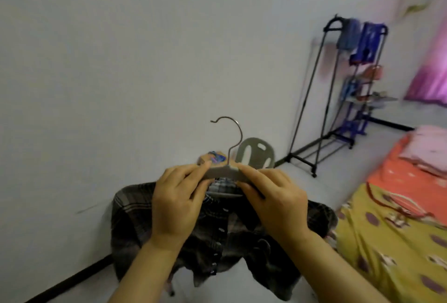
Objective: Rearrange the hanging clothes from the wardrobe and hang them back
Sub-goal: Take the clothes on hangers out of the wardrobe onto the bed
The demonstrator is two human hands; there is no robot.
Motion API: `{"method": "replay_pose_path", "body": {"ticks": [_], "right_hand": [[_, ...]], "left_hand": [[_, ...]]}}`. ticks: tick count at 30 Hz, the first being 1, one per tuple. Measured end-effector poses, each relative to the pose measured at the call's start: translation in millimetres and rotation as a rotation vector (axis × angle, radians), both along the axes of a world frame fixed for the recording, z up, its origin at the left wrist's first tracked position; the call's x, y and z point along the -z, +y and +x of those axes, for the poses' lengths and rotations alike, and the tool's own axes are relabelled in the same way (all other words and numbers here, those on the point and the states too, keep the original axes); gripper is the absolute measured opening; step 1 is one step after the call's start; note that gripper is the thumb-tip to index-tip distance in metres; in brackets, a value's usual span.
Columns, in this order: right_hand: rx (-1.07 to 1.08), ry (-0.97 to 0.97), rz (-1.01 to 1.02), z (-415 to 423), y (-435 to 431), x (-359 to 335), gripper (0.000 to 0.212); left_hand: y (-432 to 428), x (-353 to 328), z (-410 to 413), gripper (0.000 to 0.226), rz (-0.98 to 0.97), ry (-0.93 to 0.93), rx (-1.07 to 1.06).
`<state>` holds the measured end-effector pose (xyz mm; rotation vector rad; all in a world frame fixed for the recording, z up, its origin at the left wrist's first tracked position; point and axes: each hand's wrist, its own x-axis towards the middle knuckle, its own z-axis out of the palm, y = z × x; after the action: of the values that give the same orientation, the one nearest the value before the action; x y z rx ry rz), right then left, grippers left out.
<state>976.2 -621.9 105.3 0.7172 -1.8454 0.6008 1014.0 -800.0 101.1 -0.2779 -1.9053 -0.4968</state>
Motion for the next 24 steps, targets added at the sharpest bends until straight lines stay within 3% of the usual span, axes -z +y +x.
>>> {"method": "replay_pose_path", "body": {"ticks": [10, 16, 24], "right_hand": [[0.455, -0.028, 0.004, 1.0, 262.2, 15.6, 0.026], [0.654, -0.059, 0.021, -13.9, 406.6, 25.4, 0.028], [0.726, -0.09, -0.029, -56.8, 517.9, 46.1, 0.027]], "left_hand": [[263.3, 12.8, -82.4, 0.029, -0.022, -0.06, 0.478], [419.9, 28.4, -126.5, 0.028, 0.015, -0.124, 0.66], [538.6, 44.4, -187.3, 0.03, 0.004, -0.188, 0.817]]}}
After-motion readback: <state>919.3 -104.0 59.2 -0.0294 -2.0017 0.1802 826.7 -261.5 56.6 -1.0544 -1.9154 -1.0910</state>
